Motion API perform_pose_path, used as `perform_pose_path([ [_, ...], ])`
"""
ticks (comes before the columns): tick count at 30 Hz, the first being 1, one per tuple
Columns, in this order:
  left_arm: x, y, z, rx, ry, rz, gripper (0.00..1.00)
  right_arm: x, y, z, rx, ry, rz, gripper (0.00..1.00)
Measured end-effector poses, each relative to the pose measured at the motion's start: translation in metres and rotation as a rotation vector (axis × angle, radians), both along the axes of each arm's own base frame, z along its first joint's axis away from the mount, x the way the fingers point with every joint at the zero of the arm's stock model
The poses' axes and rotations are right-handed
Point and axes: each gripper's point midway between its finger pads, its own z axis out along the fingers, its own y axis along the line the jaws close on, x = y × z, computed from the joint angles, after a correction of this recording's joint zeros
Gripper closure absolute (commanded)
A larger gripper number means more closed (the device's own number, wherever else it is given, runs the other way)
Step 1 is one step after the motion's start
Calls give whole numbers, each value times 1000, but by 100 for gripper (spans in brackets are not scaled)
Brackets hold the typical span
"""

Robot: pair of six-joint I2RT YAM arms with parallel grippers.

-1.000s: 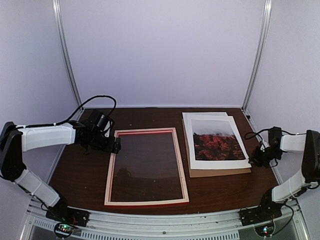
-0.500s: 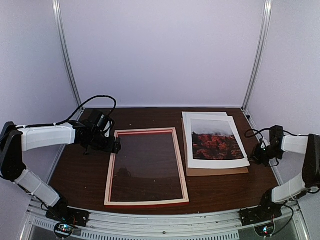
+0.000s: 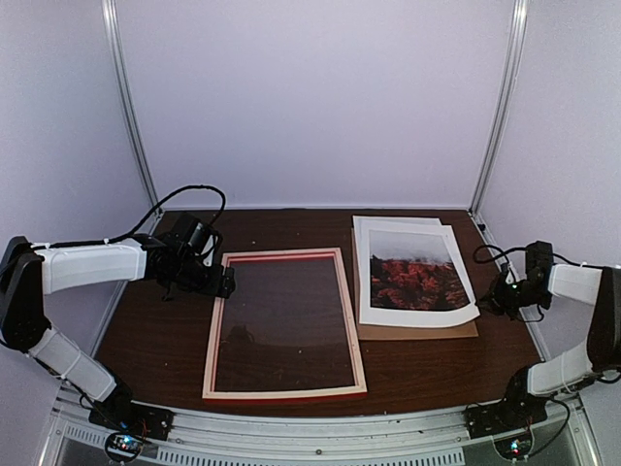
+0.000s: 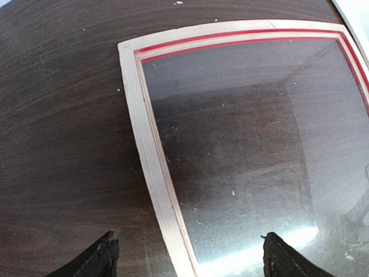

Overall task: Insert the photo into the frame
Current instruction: Pick up the mat board from the photo.

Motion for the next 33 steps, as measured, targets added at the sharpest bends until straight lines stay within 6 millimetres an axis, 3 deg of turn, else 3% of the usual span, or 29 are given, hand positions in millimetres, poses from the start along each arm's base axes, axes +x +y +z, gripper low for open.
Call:
perform_pose_path([
  [13,0,0,0,-1,0,2,13,8,10,9,71,-46,21,87],
  [33,0,0,0,-5,1,7,13,6,24,6,86,-53,87,87],
])
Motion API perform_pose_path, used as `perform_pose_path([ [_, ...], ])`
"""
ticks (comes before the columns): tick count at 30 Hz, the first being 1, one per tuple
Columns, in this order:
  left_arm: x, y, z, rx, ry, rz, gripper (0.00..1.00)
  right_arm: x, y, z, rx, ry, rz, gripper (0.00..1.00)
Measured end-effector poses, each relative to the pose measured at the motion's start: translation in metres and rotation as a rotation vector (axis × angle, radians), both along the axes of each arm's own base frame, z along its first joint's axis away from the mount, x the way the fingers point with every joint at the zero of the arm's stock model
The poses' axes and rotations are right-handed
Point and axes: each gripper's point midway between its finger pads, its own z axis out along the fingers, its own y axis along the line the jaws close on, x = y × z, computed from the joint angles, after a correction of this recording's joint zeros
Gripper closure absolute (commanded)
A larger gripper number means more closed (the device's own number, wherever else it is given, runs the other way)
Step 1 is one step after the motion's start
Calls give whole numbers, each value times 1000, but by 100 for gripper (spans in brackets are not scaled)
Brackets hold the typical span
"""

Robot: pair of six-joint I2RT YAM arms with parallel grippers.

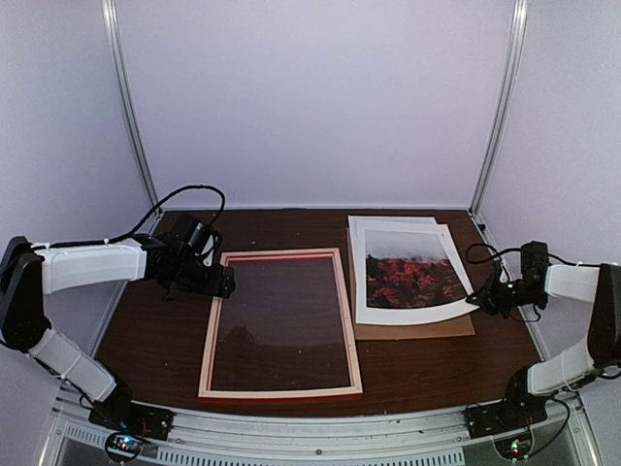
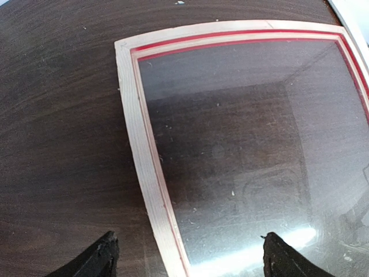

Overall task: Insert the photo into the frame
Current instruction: Pick up the mat board from the photo, then place the mat board on the glass panel.

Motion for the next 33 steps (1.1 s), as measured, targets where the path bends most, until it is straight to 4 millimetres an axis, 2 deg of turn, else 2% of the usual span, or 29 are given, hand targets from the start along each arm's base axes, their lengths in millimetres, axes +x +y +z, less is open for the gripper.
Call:
perform_pose_path([
  [4,0,0,0,-2,1,2,13,-4,4,1,-7,-6,18,89],
  [11,-1,-2,0,-10,6,-1,13,-7,3,3,-25,-3,15,99],
  [17,-1,-3,-1,-14,11,-5,13,-11,-3,13,-70,4,-11,100],
  [20,-2,-3,-1,-14,11,-5,13,-7,-10,33,-114,-27,-26,100],
  [27,-2,-3,-1,-14,11,-5,12,-1,-20,98,-201,-150,-44,100],
  [30,-2,-3,-1,-15,11,-6,8,-3,-19,125,-233,-188,-34,100],
  [31,-2,-3,-1,-16,11,-6,4,-3,-16,135,-248,-200,-22,100],
  [33,-3,-5,0,-25,15,-13,2,-3,-8,156,-286,-226,15,100],
])
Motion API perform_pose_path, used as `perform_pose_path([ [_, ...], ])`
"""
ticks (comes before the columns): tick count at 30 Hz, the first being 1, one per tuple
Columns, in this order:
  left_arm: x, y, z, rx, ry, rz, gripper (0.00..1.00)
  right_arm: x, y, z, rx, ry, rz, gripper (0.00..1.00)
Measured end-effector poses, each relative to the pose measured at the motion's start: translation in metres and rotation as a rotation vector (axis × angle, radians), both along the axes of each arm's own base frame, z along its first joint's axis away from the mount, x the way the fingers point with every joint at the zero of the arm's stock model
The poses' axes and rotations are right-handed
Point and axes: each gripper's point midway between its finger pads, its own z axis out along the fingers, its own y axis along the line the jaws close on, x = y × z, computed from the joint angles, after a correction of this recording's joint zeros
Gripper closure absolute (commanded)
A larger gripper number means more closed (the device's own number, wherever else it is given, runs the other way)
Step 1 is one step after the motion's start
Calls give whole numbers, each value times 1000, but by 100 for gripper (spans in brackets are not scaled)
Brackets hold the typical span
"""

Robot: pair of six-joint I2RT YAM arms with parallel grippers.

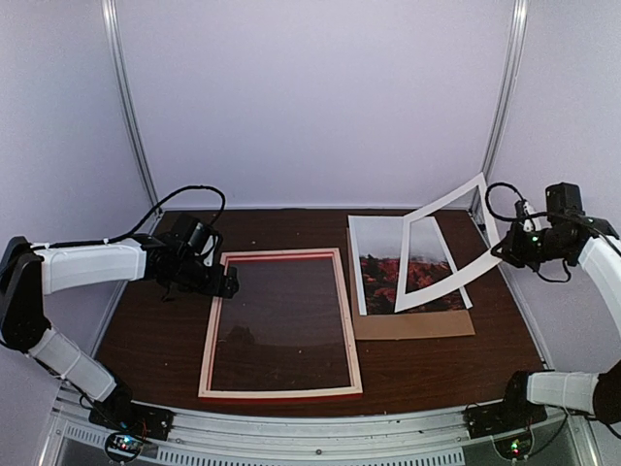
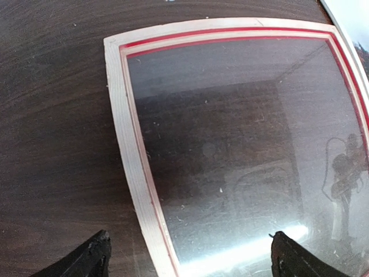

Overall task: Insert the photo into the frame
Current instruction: Place the mat board on the glass panel.

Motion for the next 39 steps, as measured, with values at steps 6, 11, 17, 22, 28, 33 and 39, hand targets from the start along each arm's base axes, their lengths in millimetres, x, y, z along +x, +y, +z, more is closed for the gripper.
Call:
perform_pose_path([
  [6,-6,-13,13,-85,1,-39,2,-1,33,58,-90,-88,121,100],
  [11,-7,-25,28,-168,-16,-62,2,1,65,90,-99,-142,222,100],
  [17,-6,-29,35,-208,-24,-48,2,2,135,134,-57,-223,423,100],
  [22,-2,-19,44,-188,-64,-6,2,-13,208,170,-12,-303,627,100],
  [28,0,13,73,-157,-156,100,2,-36,265,175,45,-321,769,100],
  [33,-6,55,105,-135,-284,222,2,-38,280,126,129,-239,744,100],
  [39,-14,77,114,-92,-341,283,2,-40,285,10,236,-8,610,100],
])
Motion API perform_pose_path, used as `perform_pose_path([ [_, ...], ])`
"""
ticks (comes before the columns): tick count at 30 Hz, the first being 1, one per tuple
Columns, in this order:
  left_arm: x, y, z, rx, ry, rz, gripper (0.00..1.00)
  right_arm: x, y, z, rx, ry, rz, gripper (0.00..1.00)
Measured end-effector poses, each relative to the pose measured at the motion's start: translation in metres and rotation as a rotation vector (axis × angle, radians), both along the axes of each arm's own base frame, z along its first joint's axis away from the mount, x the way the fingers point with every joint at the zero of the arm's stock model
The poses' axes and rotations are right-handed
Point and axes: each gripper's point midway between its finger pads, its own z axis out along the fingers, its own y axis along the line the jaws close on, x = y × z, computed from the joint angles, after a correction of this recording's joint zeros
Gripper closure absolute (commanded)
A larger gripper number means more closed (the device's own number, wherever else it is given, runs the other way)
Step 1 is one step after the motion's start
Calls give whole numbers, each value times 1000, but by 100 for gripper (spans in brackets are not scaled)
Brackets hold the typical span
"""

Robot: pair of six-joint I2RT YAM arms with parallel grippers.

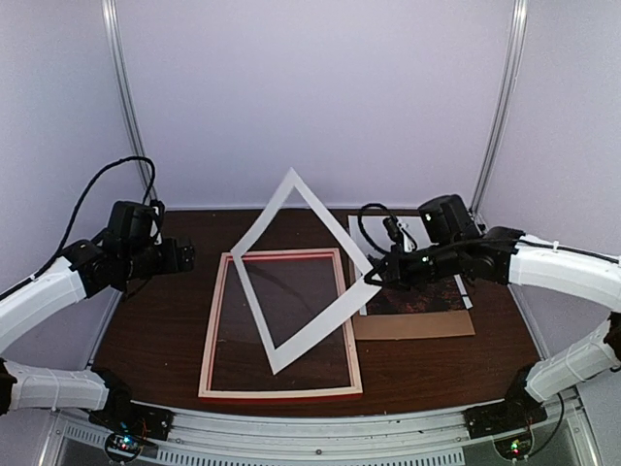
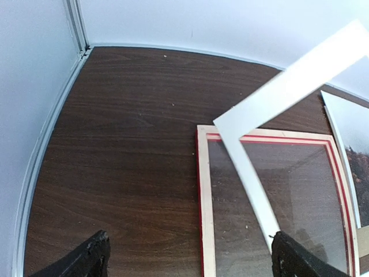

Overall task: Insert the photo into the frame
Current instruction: Place the mat board on the glass panel.

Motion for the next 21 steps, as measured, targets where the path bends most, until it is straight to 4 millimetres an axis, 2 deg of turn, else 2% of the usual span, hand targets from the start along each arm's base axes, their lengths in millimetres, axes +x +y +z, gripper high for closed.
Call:
perform_pose_path([
  [2,1,1,-4,16,10,6,2,-6,-3,-38,0,91,-45,100],
  [3,2,1,-7,23,19,7,2,-9,-4,-51,6,125,-66,100],
  [6,5,0,-23,49,66,4,2,-12,-6,-71,30,184,-124,100],
  [10,6,-3,-40,71,121,-4,2,-9,-5,-72,77,199,-193,100],
  [13,7,-6,-45,70,139,-14,2,-11,-3,-70,106,200,-228,100],
  [21,7,-10,-51,59,151,-31,2,-35,11,-85,128,246,-269,100],
])
